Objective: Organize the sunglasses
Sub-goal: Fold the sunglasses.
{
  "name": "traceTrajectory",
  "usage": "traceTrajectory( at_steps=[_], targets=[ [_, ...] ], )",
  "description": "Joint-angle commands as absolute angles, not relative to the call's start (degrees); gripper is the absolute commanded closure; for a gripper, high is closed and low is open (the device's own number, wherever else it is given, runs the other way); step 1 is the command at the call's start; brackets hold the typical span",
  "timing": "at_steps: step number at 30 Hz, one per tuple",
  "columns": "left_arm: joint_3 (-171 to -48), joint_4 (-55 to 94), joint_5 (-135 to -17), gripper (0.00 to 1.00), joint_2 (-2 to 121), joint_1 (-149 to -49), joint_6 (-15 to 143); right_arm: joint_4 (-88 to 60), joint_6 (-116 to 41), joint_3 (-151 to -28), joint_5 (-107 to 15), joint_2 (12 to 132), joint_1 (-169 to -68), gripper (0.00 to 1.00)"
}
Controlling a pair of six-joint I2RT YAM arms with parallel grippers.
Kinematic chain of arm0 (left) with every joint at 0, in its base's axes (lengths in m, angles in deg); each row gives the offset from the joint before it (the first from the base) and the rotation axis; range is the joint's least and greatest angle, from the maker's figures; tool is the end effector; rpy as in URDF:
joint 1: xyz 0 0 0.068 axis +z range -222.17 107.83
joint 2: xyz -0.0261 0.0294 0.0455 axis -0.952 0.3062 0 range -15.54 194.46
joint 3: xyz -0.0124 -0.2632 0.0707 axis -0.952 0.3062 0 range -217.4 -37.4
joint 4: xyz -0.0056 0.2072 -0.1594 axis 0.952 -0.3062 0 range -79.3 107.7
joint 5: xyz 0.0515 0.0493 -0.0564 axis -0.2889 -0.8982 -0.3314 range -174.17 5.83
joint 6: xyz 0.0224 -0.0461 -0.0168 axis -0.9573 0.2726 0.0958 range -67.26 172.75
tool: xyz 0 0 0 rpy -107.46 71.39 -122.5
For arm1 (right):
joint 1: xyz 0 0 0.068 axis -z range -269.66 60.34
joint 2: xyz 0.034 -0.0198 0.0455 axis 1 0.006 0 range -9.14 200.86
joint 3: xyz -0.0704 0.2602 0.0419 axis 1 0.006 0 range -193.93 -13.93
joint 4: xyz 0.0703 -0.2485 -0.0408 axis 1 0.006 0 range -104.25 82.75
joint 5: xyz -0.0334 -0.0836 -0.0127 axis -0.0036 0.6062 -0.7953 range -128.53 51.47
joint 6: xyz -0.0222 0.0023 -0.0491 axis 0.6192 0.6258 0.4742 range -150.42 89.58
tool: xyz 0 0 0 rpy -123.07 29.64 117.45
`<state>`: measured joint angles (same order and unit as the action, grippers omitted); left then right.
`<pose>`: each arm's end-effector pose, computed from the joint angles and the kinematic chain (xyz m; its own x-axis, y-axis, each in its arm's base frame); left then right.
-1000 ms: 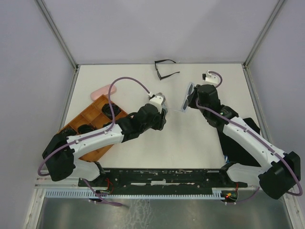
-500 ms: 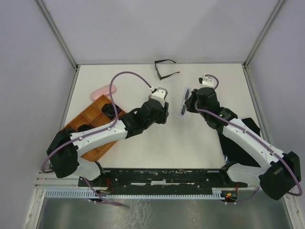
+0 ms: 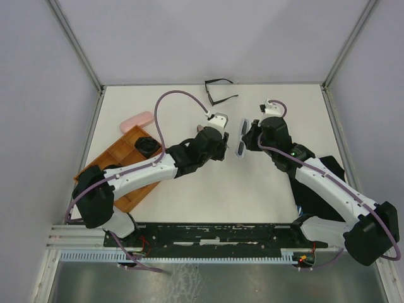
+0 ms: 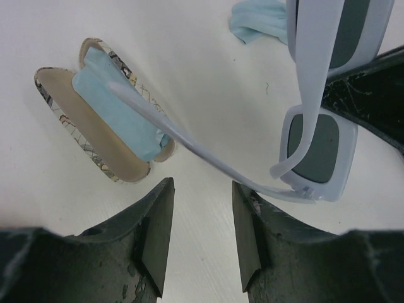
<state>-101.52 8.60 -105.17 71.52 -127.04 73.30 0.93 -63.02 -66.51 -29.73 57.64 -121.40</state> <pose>0.2096 -0.2760 0.2799 -0.4926 0.1305 -0.8604 0.4442 0.8879 -0.1196 0.2268 0.1338 0.3005 -0.5705 0.2731 -0.7745 -0.1177 0.9062 0.4062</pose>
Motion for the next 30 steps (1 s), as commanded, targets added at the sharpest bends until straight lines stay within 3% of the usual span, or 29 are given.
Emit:
traceTrajectory(
  at_steps=[1, 30],
  targets=[
    [-106.39, 8.39, -106.89, 0.51, 73.11, -127.28, 69.18, -3.03, -61.26, -66.29, -32.72, 56.35, -121.31, 1.00],
    [-116.58, 2.60, -105.92, 0.51, 80.61, -127.57, 67.85, -3.31, -53.09, -67.02, -42.65, 58.06, -121.53, 1.00]
  ],
)
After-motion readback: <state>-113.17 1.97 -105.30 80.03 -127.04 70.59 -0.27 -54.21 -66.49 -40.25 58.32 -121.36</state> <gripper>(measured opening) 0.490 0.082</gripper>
